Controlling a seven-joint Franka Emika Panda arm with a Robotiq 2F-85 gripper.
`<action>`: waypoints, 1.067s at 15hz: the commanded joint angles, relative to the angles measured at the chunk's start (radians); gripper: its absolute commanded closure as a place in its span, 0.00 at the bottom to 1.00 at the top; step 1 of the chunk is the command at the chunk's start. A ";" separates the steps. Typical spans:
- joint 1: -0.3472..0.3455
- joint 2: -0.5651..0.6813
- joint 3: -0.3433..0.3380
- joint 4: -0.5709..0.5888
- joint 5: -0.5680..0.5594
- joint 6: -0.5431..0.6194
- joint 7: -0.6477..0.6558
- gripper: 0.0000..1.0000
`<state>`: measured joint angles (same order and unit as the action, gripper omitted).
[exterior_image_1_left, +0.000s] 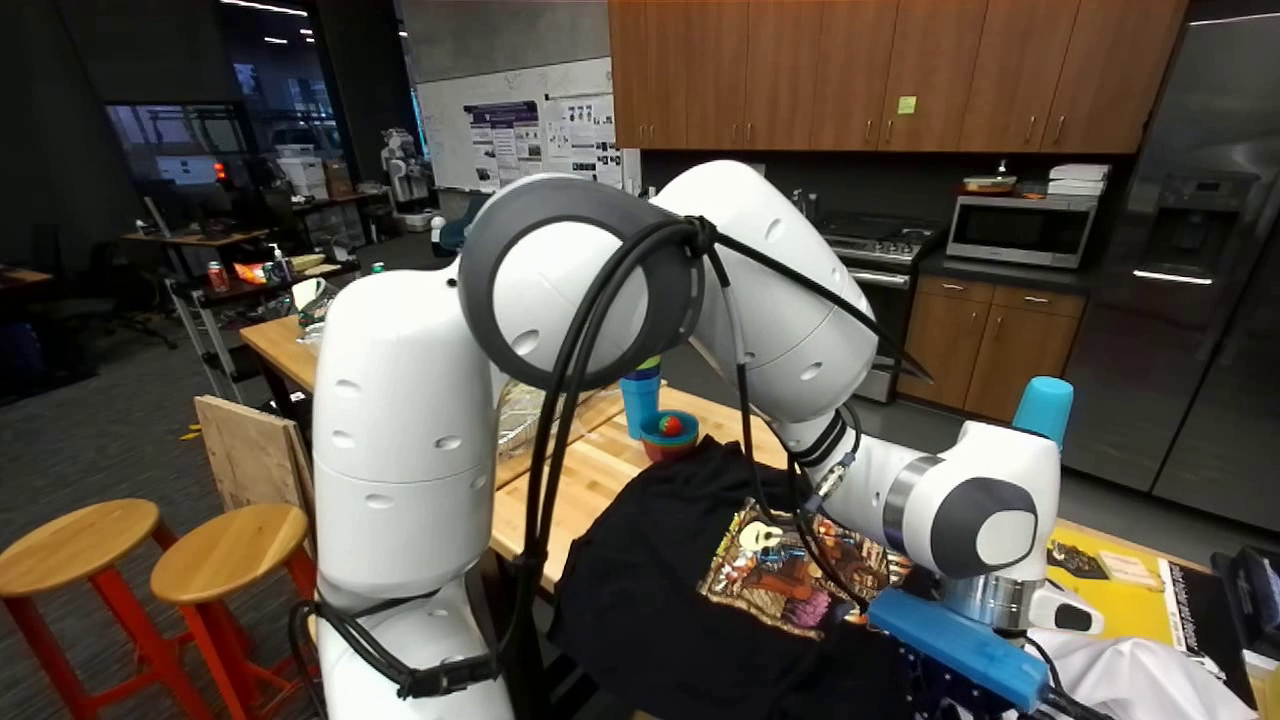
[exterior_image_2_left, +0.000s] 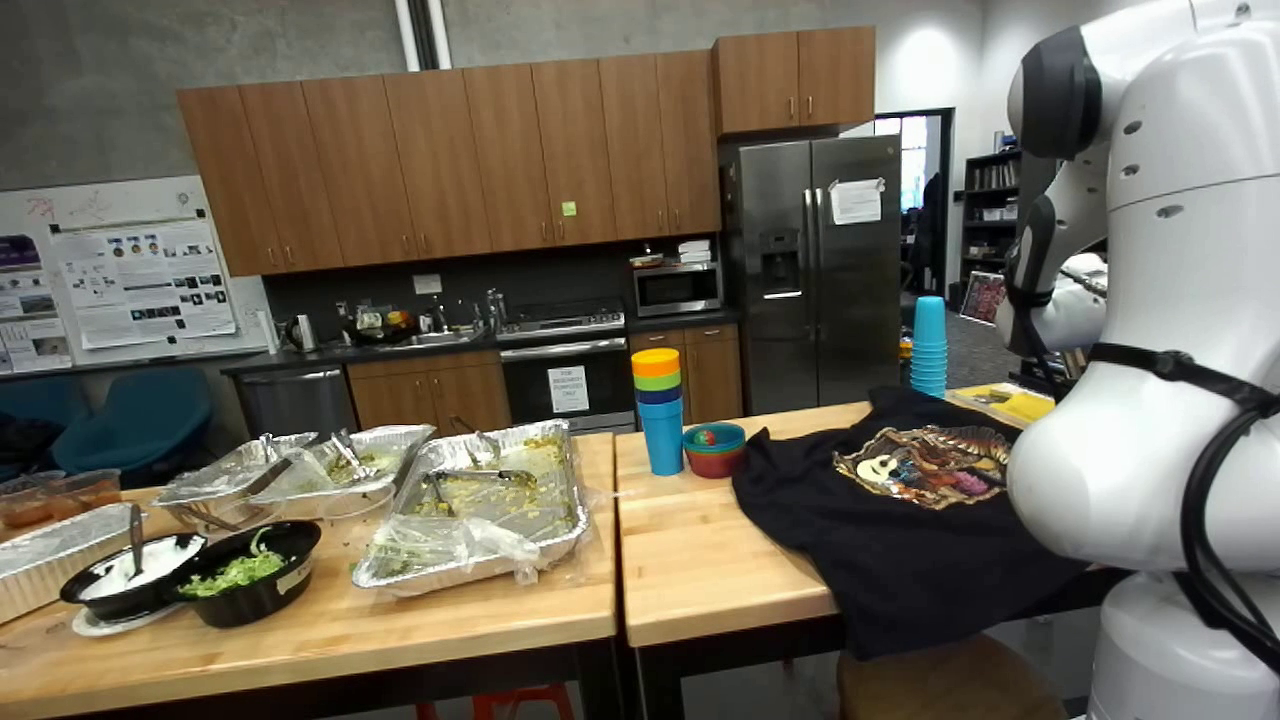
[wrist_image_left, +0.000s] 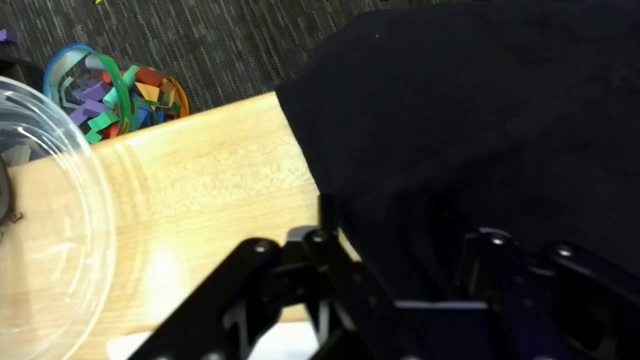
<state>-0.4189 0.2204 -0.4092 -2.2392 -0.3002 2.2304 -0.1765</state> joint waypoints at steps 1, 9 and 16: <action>-0.018 0.043 0.005 0.056 0.039 -0.055 -0.042 0.79; -0.024 0.057 0.007 0.097 0.070 -0.129 -0.048 1.00; -0.026 -0.054 0.008 0.075 0.083 -0.221 -0.114 1.00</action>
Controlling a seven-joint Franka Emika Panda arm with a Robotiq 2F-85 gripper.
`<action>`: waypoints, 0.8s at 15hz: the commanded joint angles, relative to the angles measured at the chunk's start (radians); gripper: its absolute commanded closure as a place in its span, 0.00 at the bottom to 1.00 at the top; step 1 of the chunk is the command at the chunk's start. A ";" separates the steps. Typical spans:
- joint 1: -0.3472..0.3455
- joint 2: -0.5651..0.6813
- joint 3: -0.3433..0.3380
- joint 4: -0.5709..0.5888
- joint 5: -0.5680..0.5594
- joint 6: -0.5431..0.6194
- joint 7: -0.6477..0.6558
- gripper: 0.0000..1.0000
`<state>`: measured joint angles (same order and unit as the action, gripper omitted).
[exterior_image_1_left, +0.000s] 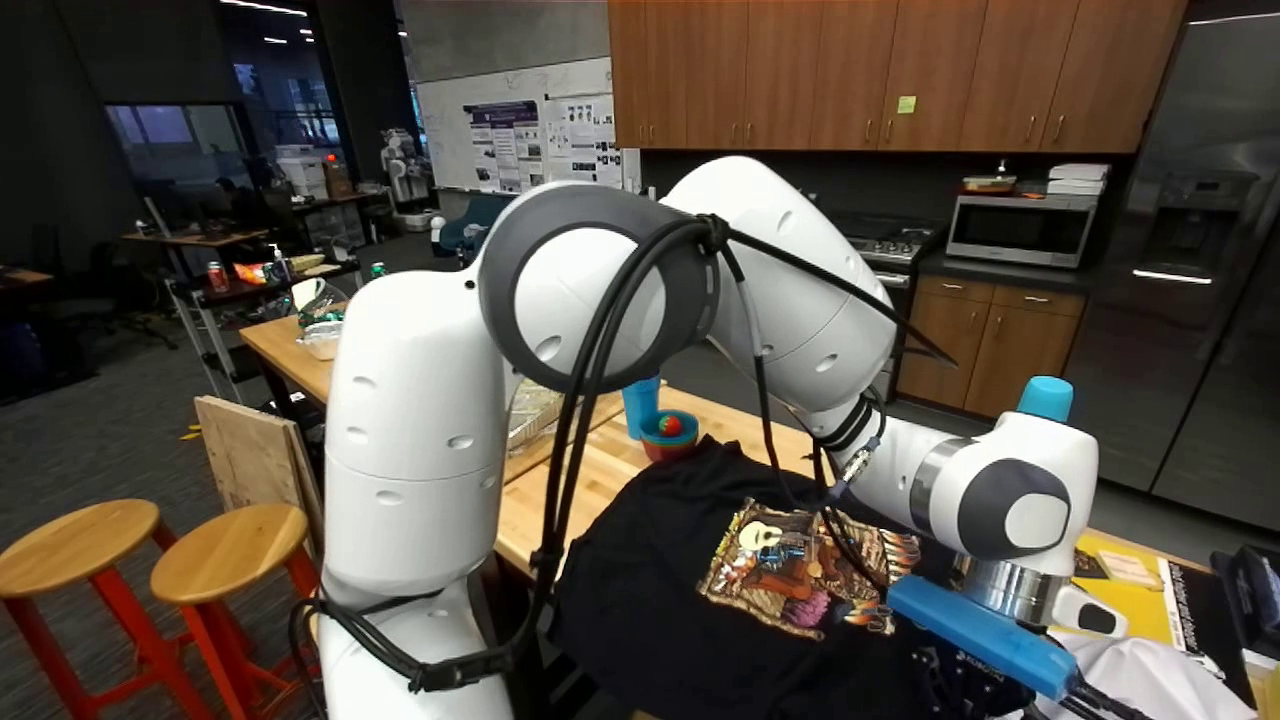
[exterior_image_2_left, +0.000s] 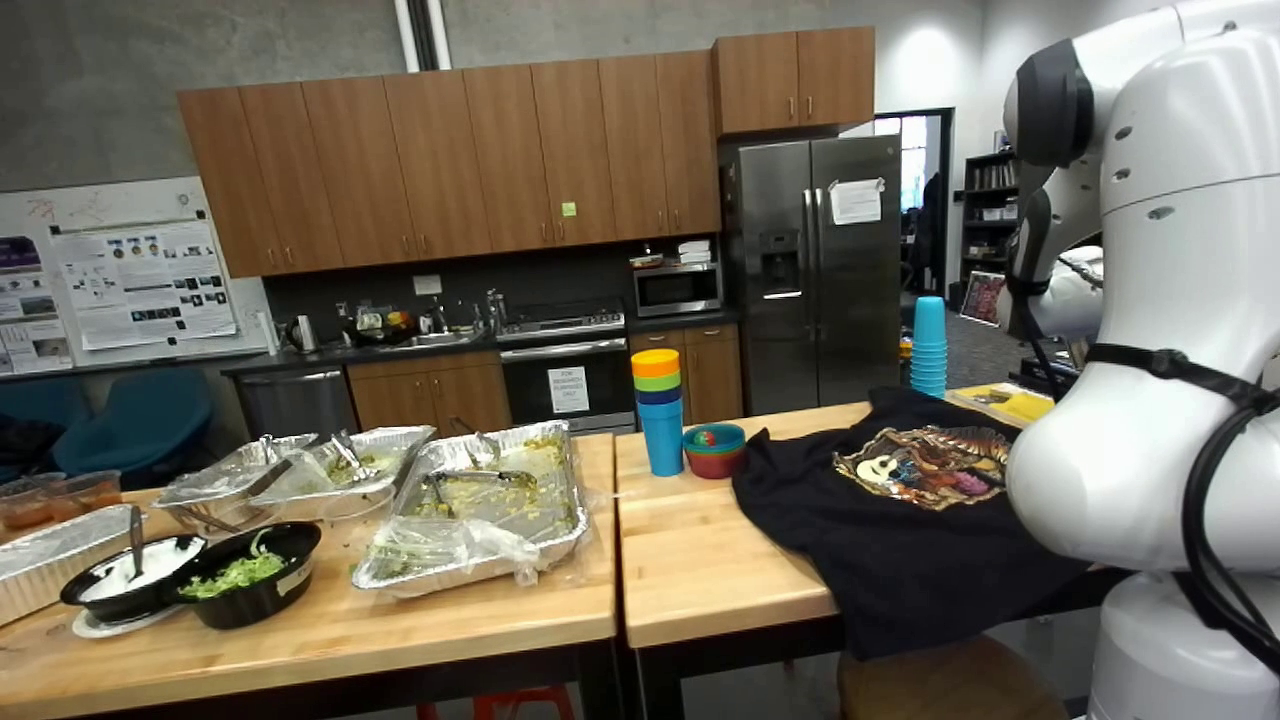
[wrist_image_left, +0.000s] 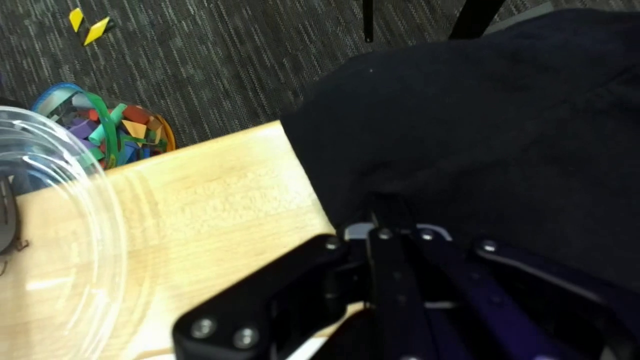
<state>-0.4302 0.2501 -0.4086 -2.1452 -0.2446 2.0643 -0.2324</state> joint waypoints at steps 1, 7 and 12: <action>-0.015 -0.098 0.008 -0.012 0.039 -0.081 -0.075 1.00; 0.000 -0.168 0.001 0.020 0.123 -0.261 0.031 1.00; 0.016 -0.196 0.005 0.047 0.227 -0.339 0.275 1.00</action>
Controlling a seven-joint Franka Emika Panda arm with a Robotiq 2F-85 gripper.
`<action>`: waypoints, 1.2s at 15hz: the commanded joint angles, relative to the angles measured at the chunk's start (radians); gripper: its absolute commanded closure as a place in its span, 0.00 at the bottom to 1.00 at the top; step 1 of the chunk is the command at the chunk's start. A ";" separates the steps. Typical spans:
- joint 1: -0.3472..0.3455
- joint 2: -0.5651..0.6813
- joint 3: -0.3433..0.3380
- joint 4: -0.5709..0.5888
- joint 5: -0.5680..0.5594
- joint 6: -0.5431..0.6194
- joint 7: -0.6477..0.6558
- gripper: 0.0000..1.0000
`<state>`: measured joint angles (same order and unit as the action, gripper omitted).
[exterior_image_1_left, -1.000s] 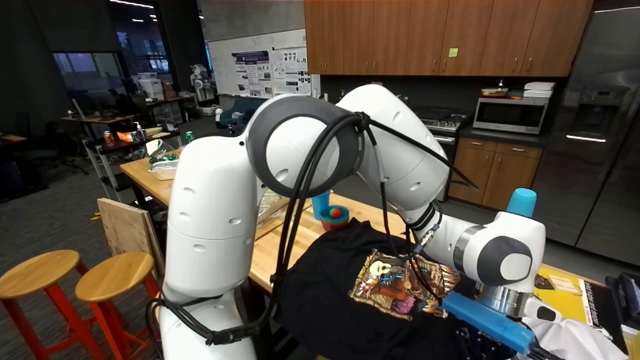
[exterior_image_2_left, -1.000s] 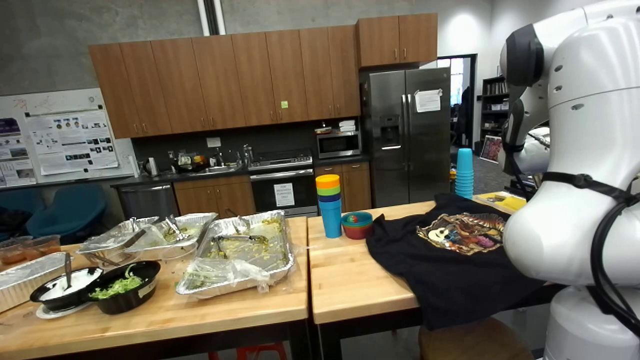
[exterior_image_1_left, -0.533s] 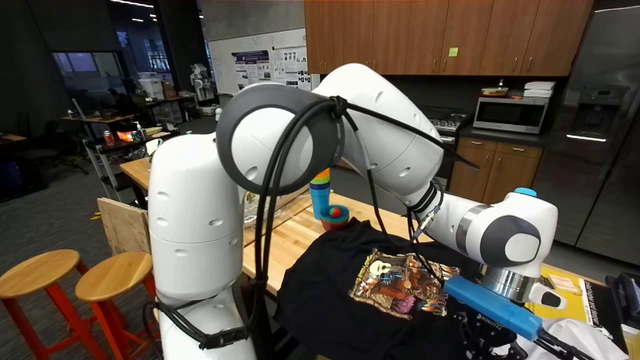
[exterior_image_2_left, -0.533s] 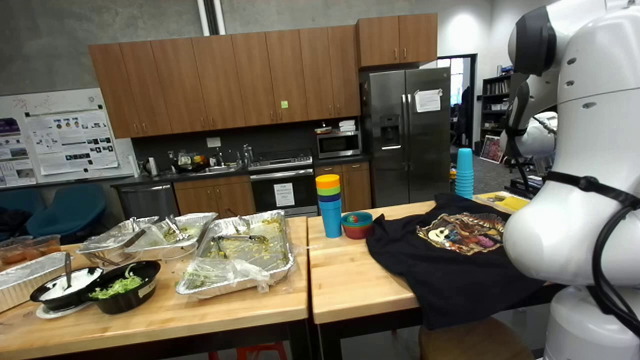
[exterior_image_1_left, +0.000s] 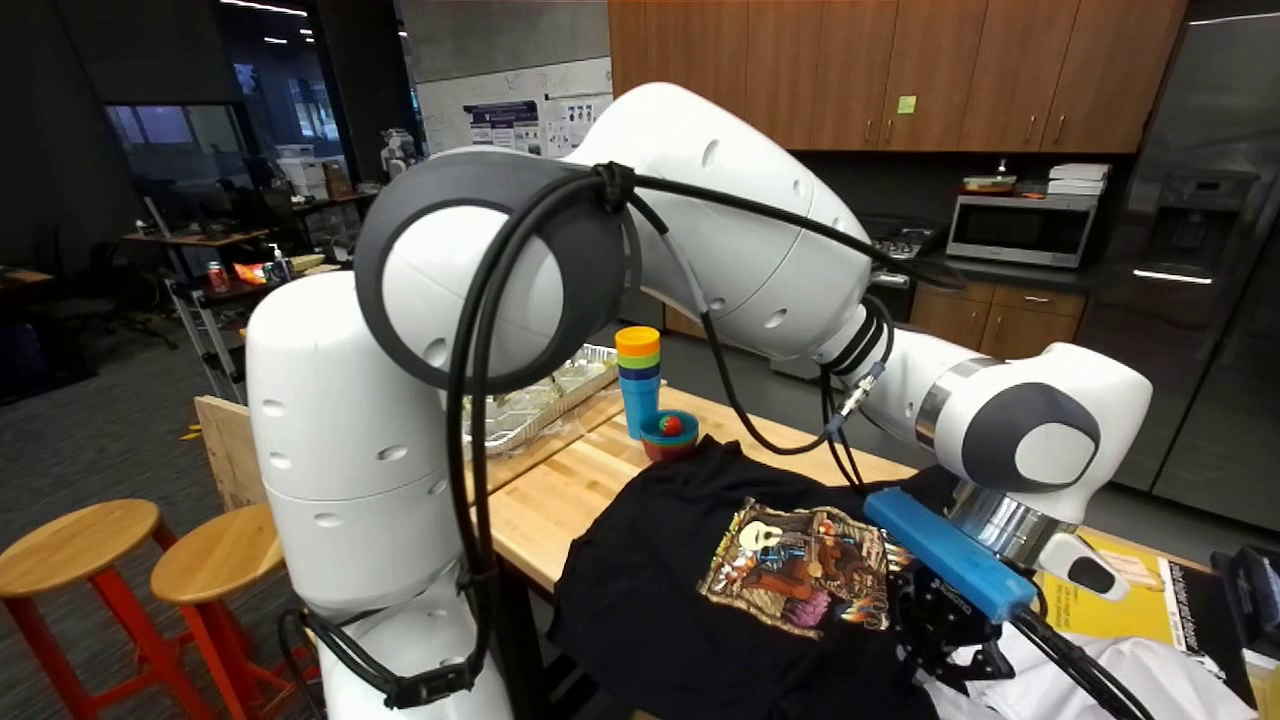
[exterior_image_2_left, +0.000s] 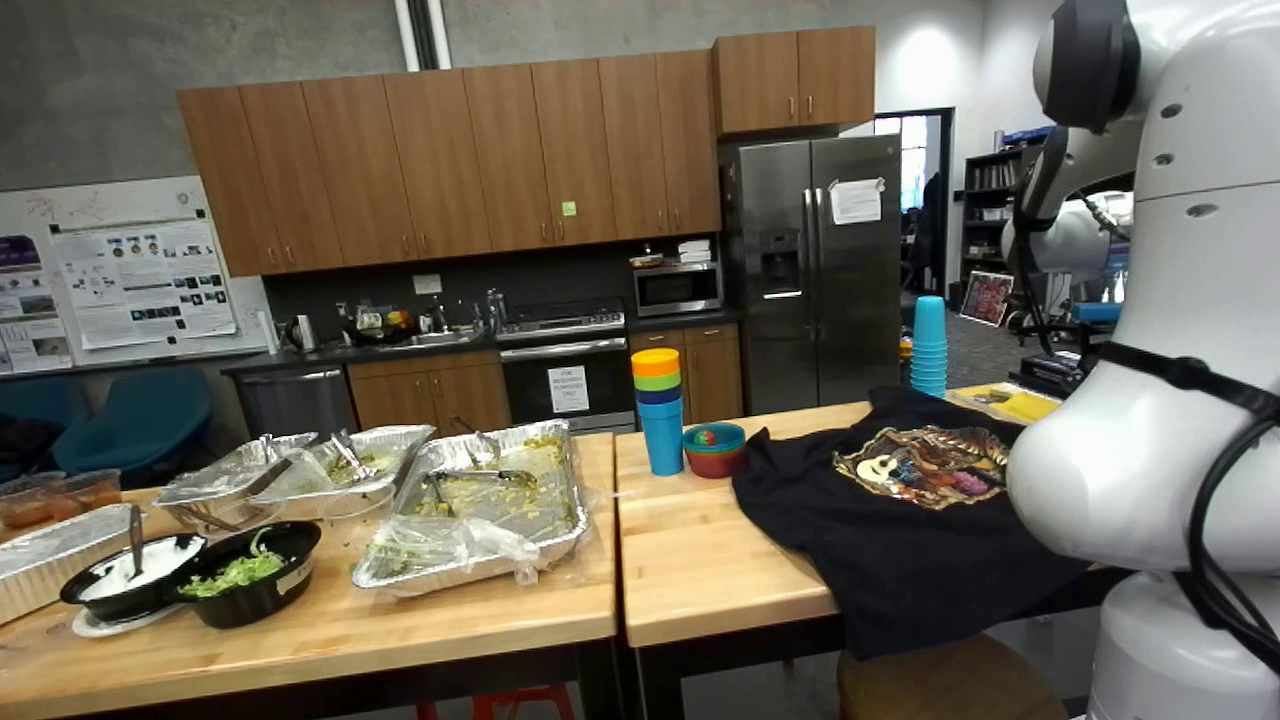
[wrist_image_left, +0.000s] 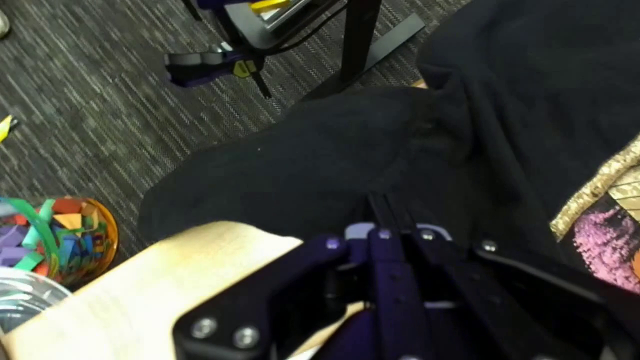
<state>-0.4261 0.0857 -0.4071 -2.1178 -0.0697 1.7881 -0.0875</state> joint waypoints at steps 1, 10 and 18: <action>0.016 -0.039 0.007 0.032 0.074 -0.090 0.176 1.00; 0.059 -0.119 0.040 0.154 0.292 -0.226 0.529 1.00; 0.066 -0.078 0.052 0.248 0.469 -0.012 0.845 1.00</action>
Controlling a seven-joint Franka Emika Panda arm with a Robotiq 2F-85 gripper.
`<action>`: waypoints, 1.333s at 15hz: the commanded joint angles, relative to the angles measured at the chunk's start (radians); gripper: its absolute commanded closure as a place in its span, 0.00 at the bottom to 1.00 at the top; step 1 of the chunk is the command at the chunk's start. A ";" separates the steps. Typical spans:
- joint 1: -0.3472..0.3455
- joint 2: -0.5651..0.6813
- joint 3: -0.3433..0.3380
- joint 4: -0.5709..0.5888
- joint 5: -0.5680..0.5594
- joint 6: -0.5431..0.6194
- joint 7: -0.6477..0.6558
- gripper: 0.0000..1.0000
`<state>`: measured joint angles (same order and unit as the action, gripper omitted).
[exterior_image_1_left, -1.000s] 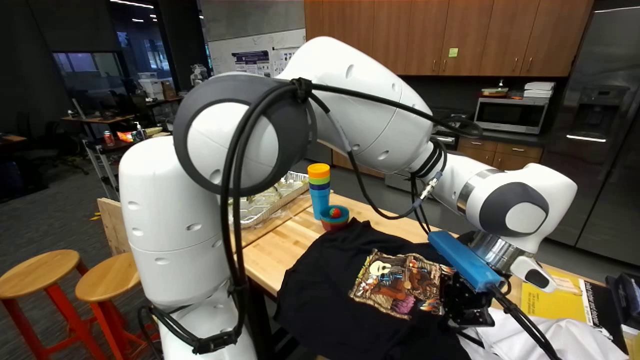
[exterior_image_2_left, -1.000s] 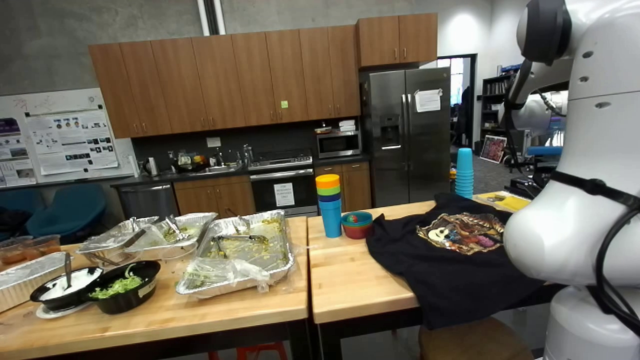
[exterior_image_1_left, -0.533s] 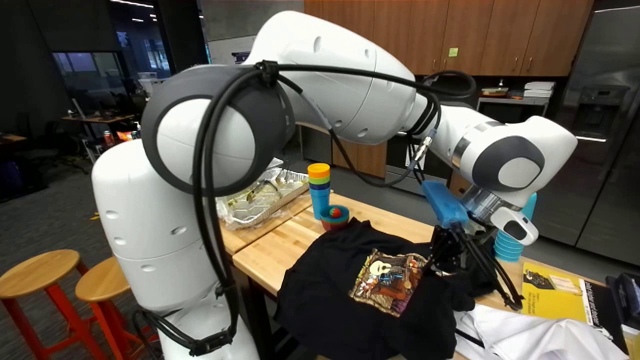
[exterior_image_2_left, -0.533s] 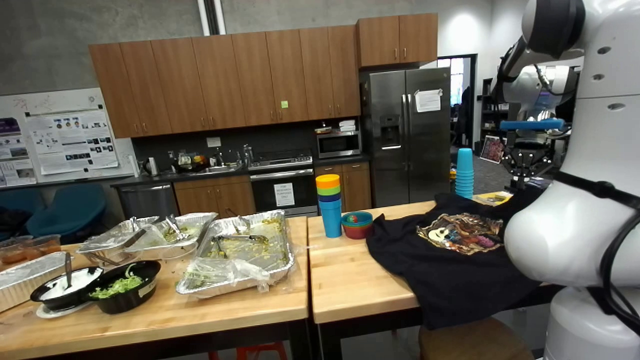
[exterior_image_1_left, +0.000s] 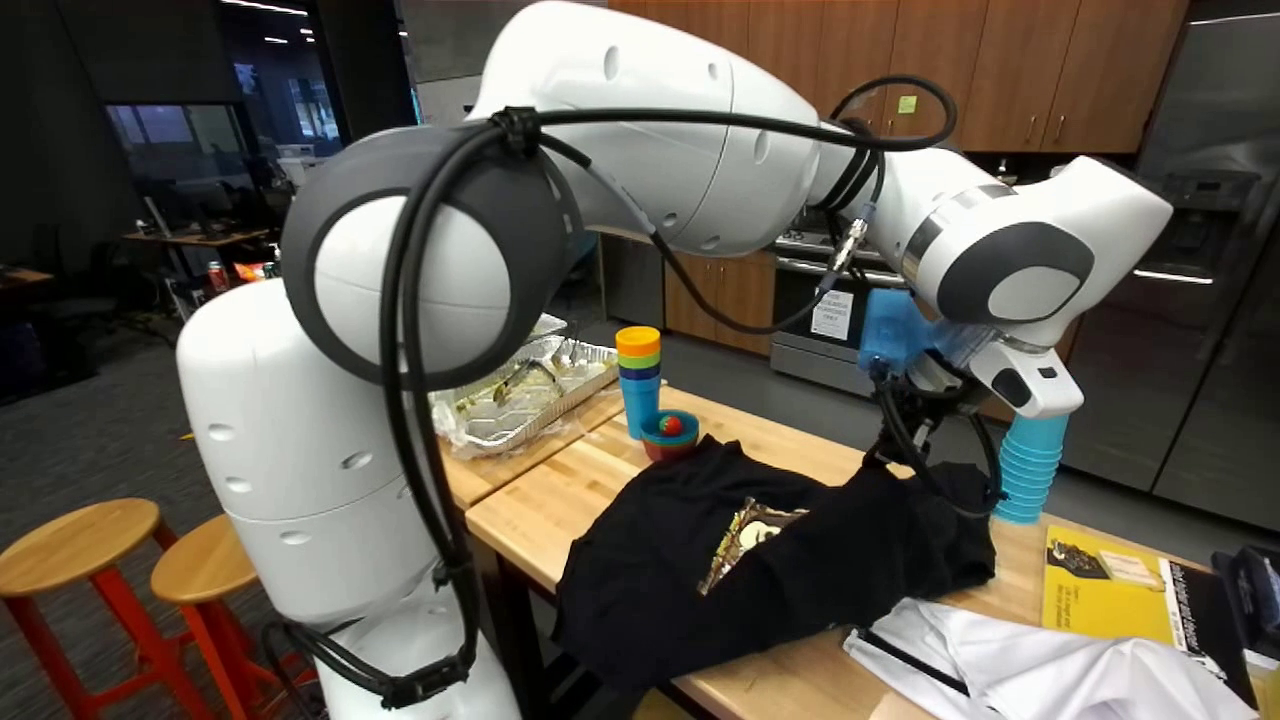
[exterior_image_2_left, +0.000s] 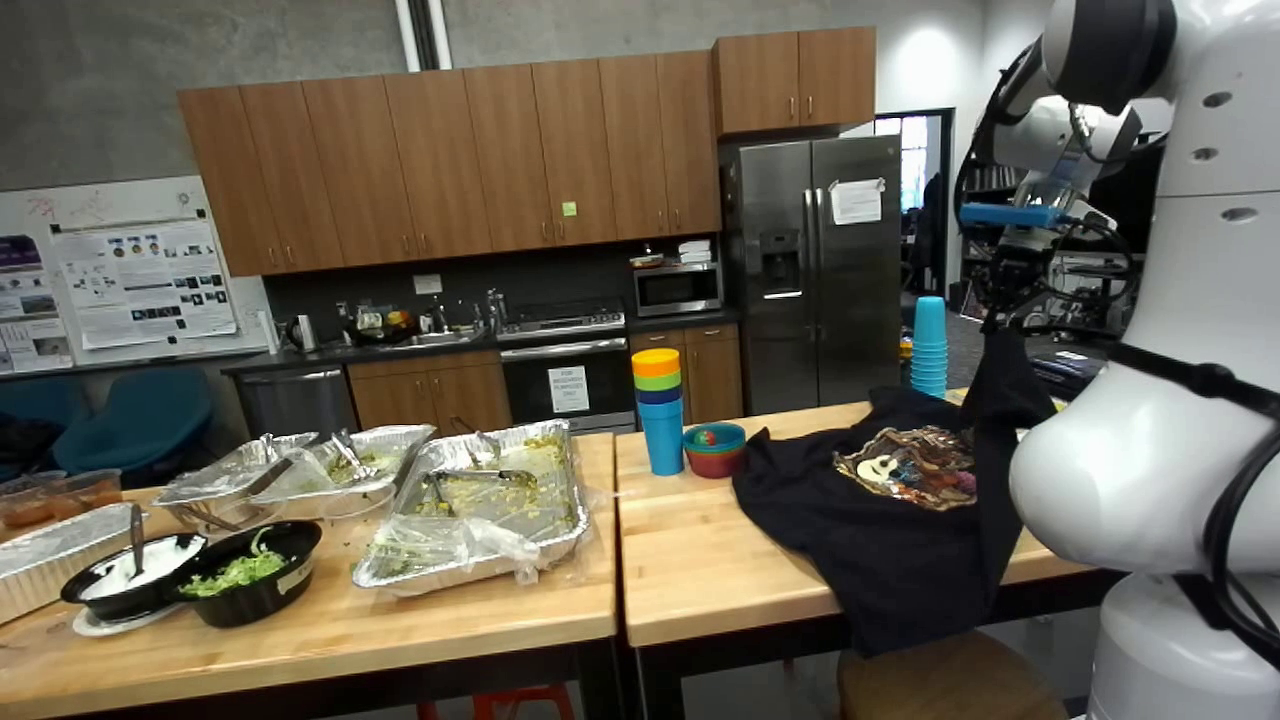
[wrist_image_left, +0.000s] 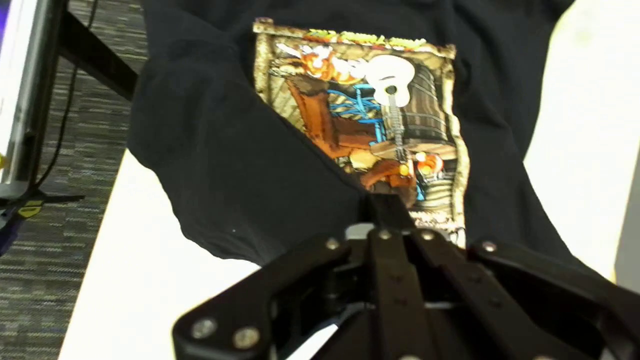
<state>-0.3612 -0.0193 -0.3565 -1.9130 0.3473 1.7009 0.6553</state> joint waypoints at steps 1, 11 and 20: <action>0.002 0.040 0.001 0.056 0.066 0.108 0.140 1.00; 0.017 0.220 0.013 0.229 0.086 0.338 0.465 1.00; 0.015 0.373 0.047 0.368 0.031 0.364 0.495 0.56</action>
<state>-0.3411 0.3270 -0.3182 -1.5900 0.4048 2.0895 1.1643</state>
